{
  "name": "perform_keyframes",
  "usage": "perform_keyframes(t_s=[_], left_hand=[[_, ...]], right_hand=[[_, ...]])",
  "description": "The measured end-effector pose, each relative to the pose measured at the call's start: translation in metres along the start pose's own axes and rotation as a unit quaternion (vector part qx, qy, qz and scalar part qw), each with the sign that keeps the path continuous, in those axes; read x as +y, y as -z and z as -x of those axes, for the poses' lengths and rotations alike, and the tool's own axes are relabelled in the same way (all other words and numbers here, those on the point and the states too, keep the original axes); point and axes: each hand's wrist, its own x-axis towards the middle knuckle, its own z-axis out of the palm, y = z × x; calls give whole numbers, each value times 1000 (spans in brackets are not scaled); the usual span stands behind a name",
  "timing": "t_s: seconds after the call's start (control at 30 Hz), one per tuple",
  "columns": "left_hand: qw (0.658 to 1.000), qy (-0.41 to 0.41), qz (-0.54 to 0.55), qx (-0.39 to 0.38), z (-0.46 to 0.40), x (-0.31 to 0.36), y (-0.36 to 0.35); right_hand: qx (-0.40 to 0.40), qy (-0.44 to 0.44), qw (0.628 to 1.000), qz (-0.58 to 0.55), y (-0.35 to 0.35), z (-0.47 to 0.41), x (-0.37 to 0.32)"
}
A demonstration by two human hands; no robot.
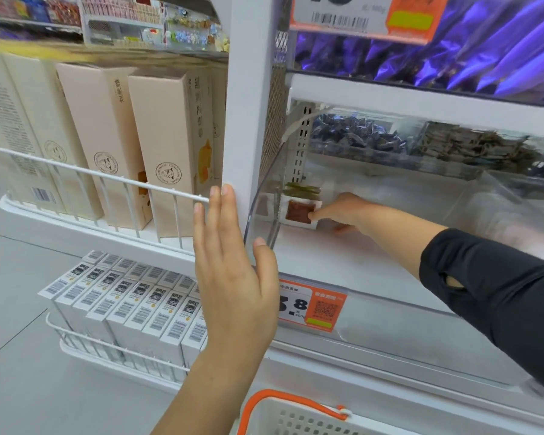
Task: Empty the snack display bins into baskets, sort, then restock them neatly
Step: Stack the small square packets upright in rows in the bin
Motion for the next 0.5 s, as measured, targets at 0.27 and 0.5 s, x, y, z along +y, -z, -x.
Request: perform_keyframes(t_s=[0.27,0.5], left_hand=[[948,-263,-67,-166,5,25,26],[884,-266,-235,-304,-1,33,19]], right_hand=[[31,140,972,187,58,135,34],[63,120,954,267,67,227,101]])
